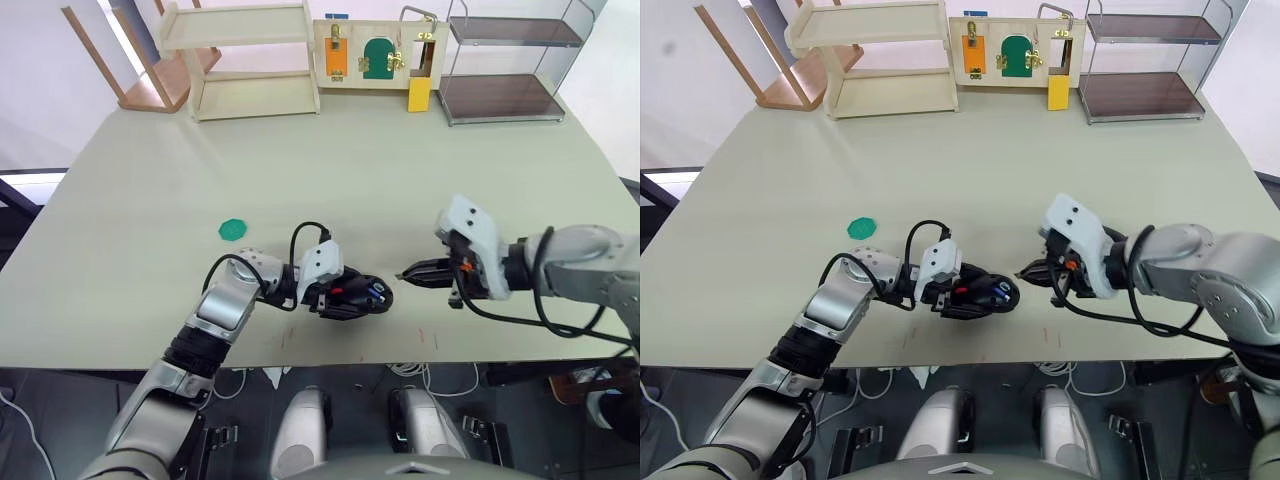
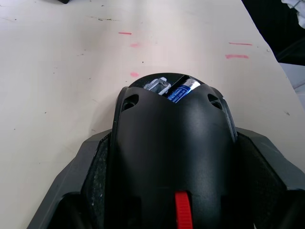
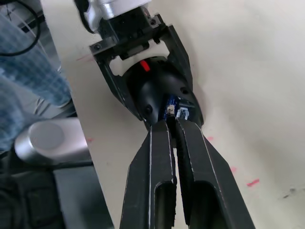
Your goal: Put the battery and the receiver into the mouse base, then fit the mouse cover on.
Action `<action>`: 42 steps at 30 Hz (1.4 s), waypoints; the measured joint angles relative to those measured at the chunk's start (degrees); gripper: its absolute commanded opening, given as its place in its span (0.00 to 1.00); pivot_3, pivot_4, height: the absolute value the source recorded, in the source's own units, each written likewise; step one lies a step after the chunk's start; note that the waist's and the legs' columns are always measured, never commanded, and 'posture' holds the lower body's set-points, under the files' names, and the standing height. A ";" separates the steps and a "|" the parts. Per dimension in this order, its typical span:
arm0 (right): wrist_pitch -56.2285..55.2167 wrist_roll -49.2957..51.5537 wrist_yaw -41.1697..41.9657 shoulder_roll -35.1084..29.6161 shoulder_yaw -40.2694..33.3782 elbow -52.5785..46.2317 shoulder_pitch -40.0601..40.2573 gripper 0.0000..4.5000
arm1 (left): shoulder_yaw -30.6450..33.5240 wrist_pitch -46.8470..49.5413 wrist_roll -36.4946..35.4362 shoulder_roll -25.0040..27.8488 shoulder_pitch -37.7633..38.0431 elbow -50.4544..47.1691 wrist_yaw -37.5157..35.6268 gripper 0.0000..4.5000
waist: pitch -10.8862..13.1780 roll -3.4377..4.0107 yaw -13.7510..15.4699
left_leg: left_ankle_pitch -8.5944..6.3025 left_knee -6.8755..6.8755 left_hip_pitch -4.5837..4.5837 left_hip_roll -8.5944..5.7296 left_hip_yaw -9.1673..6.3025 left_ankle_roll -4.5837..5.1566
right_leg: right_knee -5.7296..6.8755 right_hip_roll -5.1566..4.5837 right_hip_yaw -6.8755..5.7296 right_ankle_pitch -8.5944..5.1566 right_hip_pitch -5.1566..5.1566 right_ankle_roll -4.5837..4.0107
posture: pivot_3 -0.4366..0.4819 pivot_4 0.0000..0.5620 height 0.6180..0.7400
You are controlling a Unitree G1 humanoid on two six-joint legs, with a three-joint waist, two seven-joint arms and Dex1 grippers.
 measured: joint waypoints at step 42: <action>8.31 45.94 -40.57 6.28 44.78 48.95 -41.58 0.00 | -2.97 2.63 3.54 -5.81 -2.26 0.15 3.99 0.68 | -0.01 0.05 0.74 | 0.00 0.01 -0.19 -0.09 0.07 0.03 | -0.17 -0.18 0.03 0.02 -0.08 0.02 | 0.48 0.27 1.00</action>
